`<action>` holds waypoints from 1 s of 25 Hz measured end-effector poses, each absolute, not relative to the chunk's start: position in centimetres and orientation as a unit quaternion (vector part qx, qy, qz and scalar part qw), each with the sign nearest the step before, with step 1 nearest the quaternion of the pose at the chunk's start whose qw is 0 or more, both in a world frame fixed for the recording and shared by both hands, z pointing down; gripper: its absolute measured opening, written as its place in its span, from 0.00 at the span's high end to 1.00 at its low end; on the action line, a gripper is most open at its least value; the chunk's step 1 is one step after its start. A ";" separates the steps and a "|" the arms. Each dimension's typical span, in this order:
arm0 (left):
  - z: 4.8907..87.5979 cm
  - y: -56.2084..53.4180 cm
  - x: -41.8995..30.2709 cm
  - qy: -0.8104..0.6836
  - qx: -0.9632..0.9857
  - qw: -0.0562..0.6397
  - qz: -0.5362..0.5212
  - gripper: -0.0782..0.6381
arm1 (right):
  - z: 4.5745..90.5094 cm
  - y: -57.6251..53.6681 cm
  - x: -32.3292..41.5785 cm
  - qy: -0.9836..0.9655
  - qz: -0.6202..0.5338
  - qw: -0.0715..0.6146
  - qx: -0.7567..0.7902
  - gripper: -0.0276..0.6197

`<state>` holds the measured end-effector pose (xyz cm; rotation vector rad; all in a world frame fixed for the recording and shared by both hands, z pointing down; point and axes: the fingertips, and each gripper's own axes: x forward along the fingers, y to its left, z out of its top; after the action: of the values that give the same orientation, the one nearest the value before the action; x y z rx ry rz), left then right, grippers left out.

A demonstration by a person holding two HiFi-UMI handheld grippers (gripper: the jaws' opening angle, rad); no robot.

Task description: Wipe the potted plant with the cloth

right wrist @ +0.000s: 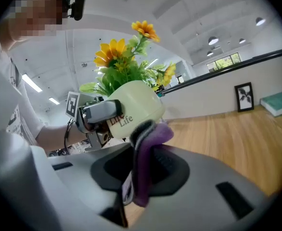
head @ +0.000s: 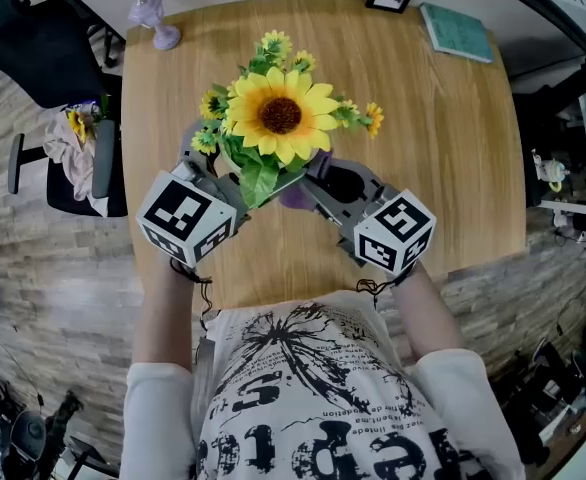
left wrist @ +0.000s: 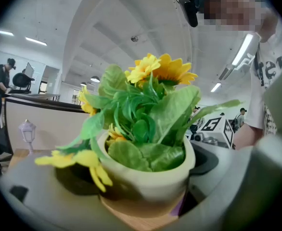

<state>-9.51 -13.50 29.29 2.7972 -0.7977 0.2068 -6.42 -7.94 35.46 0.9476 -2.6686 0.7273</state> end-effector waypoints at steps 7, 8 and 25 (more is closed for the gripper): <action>30.1 -13.1 -8.8 -0.276 0.952 0.110 0.074 0.13 | 35.9 -8.9 -3.6 -0.896 0.242 0.116 0.354 0.84; 30.1 -12.9 -8.6 -0.277 0.952 0.108 0.074 0.13 | 36.0 -8.9 -3.2 -0.896 0.238 0.119 0.357 0.84; 35.7 -10.6 -4.1 -0.306 0.942 0.112 0.072 0.13 | 35.9 -11.6 9.1 -0.864 0.112 0.159 0.465 0.84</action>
<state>-4.07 -10.58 35.69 2.7666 -0.8997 0.2124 9.05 -11.58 35.91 1.3292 -2.4679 0.3208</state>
